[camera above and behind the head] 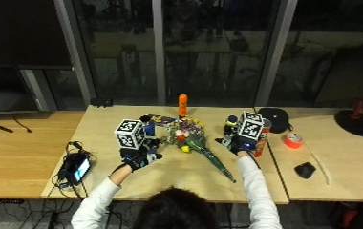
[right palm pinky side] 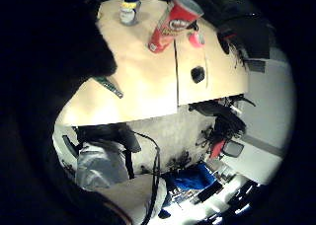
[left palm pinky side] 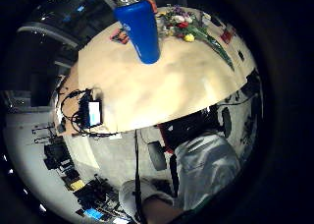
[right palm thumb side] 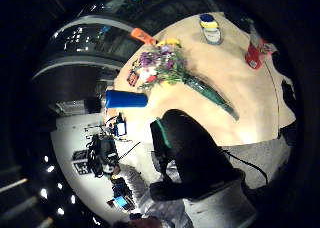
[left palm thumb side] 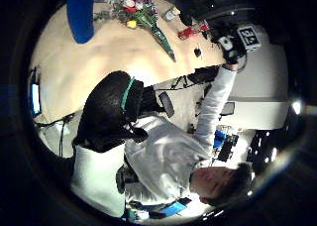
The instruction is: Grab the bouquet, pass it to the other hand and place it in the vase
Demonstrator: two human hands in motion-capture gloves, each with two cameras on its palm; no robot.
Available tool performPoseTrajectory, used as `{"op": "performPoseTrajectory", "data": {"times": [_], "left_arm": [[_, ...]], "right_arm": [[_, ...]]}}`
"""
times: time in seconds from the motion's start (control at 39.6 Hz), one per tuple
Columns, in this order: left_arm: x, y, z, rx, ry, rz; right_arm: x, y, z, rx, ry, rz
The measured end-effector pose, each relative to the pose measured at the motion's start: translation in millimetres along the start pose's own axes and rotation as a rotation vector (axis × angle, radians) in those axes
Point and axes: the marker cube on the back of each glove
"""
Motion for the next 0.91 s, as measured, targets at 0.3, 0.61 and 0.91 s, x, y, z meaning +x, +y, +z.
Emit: {"op": "performPoseTrajectory", "data": {"times": [0.3,0.61,0.91], "left_arm": [[-1,1,4,-0.009,0.007,0.002],[3,5,1,0.024,0.039,0.038],[3,7,4,-0.003,0.041,0.033]], "right_arm": [[37,-41,111,-0.063,-0.052,0.1],[27,-22,169,-0.125,0.019,0.113],[7,-19,191,-0.069,0.089,0.089]]}}
